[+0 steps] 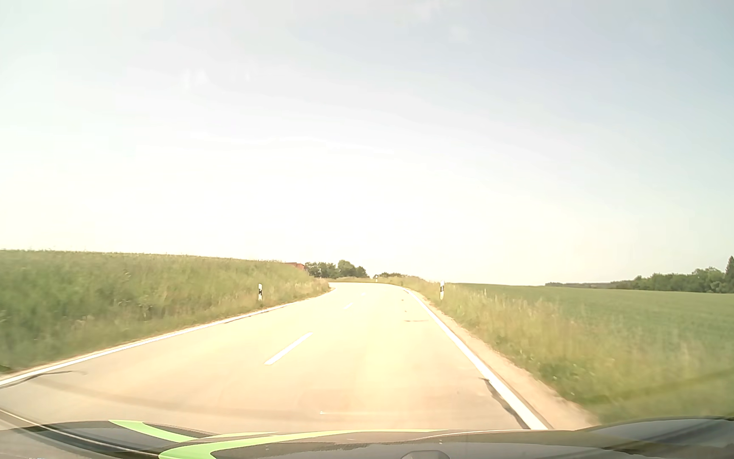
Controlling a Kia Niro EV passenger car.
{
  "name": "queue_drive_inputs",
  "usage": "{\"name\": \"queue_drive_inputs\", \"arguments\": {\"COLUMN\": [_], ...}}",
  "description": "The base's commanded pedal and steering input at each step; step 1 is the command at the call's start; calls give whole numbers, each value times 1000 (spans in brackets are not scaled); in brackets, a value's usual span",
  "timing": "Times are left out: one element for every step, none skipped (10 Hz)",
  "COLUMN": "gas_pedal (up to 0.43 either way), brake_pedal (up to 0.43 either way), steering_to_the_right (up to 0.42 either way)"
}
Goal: Follow the waypoints while adhering to traffic rules and regulations
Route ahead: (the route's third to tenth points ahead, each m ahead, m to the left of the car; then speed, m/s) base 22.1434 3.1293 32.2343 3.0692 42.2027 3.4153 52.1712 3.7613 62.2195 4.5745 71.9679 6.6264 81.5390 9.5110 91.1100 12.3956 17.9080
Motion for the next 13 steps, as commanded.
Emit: {"name": "queue_drive_inputs", "arguments": {"gas_pedal": [189,189,189,189,177,79,0,0,0,0,0,0,0], "brake_pedal": [0,0,0,0,0,0,0,0,0,0,0,0,0], "steering_to_the_right": [5,3,2,2,1,1,0,0,0,-2,-3,-4,-5]}}
